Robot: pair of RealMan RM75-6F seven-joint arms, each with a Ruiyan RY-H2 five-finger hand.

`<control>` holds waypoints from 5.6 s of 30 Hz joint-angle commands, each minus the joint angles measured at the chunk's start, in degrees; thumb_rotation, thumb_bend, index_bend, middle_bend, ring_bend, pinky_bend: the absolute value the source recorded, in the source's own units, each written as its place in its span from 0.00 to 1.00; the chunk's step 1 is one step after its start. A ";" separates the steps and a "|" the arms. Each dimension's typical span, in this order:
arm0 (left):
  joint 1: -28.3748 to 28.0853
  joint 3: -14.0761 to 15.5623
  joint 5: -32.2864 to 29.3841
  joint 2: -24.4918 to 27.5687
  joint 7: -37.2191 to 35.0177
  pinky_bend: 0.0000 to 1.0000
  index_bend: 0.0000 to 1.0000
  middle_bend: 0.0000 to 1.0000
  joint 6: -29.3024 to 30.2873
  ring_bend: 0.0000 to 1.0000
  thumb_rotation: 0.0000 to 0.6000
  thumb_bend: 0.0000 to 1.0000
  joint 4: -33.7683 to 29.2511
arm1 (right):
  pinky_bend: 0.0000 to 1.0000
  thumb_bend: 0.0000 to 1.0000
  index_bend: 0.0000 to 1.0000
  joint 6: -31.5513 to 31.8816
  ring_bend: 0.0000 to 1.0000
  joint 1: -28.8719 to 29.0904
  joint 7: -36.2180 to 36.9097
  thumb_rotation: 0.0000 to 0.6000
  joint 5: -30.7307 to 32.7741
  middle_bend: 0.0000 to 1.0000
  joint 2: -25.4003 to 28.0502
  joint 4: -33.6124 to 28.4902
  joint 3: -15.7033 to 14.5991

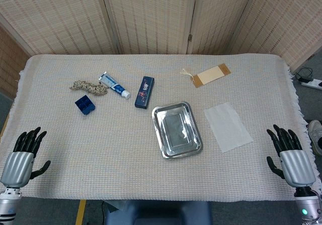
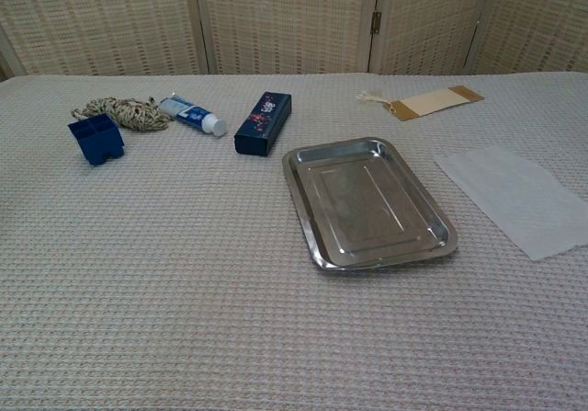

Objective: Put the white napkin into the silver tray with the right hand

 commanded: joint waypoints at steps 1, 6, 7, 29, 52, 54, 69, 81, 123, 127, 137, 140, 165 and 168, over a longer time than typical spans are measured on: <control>-0.03 -0.02 -0.09 -0.02 0.36 0.00 0.00 0.00 -0.05 0.00 1.00 0.33 -0.14 | 0.00 0.47 0.00 -0.11 0.00 0.05 0.11 1.00 -0.06 0.00 0.14 -0.09 -0.04; -0.29 0.09 -0.32 -0.30 0.75 0.00 0.00 0.00 -0.74 0.00 1.00 0.33 -0.04 | 0.00 0.47 0.00 -1.13 0.00 0.06 -0.64 1.00 0.50 0.00 0.69 -0.30 -0.42; -0.31 0.07 -0.38 -0.27 0.57 0.00 0.00 0.00 -0.80 0.00 1.00 0.33 -0.16 | 0.00 0.47 0.00 -1.81 0.00 0.13 -1.33 1.00 0.95 0.00 0.89 -0.46 -0.58; -0.66 1.42 0.18 -0.07 0.49 0.00 0.00 0.00 -2.38 0.00 1.00 0.33 -0.30 | 0.00 0.47 0.23 -13.21 0.00 7.44 1.31 1.00 0.27 0.00 -14.60 27.37 -1.54; -0.75 0.59 -3.04 0.60 0.76 0.00 0.00 0.00 -3.92 0.00 1.00 0.42 -0.44 | 0.00 0.47 0.27 -13.60 0.00 12.48 10.71 1.00 -0.48 0.00 -32.17 52.56 -0.43; -0.73 0.49 -3.28 0.63 0.56 0.00 0.00 0.00 -3.94 0.00 1.00 0.42 -0.38 | 0.00 0.47 0.27 -13.96 0.00 12.84 10.99 1.00 -0.44 0.00 -32.95 53.76 -0.50; -0.66 0.58 -2.60 0.68 -0.27 0.00 0.00 0.00 -3.38 0.00 1.00 0.42 -0.15 | 0.00 0.47 0.31 -13.99 0.00 14.95 11.36 1.00 -0.21 0.00 -36.94 59.57 -0.28; -0.33 0.53 -2.52 0.93 -0.66 0.00 0.00 0.00 -2.71 0.00 1.00 0.43 -0.23 | 0.00 0.47 0.33 -13.49 0.00 15.71 11.81 1.00 -0.31 0.00 -37.99 60.65 -0.62; -0.23 0.63 -1.92 1.16 -1.85 0.00 0.00 0.00 -2.37 0.00 1.00 0.43 -0.49 | 0.00 0.47 0.69 1.58 0.05 20.10 20.38 1.00 0.46 0.20 -40.20 59.95 5.25; -0.25 0.70 -1.77 1.54 -2.90 0.00 0.00 0.00 -2.44 0.00 1.00 0.43 -0.86 | 0.00 0.47 0.69 2.38 0.05 22.78 17.81 1.00 1.01 0.20 -38.80 54.90 7.77; 0.00 0.73 -2.23 2.13 -5.71 0.00 0.00 0.00 -2.59 0.00 1.00 0.43 -1.05 | 0.00 0.47 0.69 2.21 0.05 31.45 14.36 1.00 2.20 0.18 -41.07 46.95 14.44; -0.18 0.38 -2.83 2.44 -6.96 0.00 0.00 0.00 -3.05 0.00 1.00 0.43 -0.70 | 0.00 0.47 0.69 2.25 0.05 33.86 15.35 1.00 1.95 0.18 -44.29 48.86 15.06; 0.16 0.59 -2.36 4.09 -10.07 0.00 0.00 0.00 -2.80 0.00 1.00 0.43 -1.72 | 0.00 0.47 0.69 -8.66 0.05 32.27 20.40 1.00 0.26 0.17 -62.62 74.80 3.95; 0.18 0.66 -2.16 4.19 -10.16 0.00 0.00 0.00 -2.72 0.00 1.00 0.43 -1.83 | 0.00 0.47 0.69 -8.26 0.05 31.73 20.51 1.00 0.09 0.17 -62.70 75.16 3.46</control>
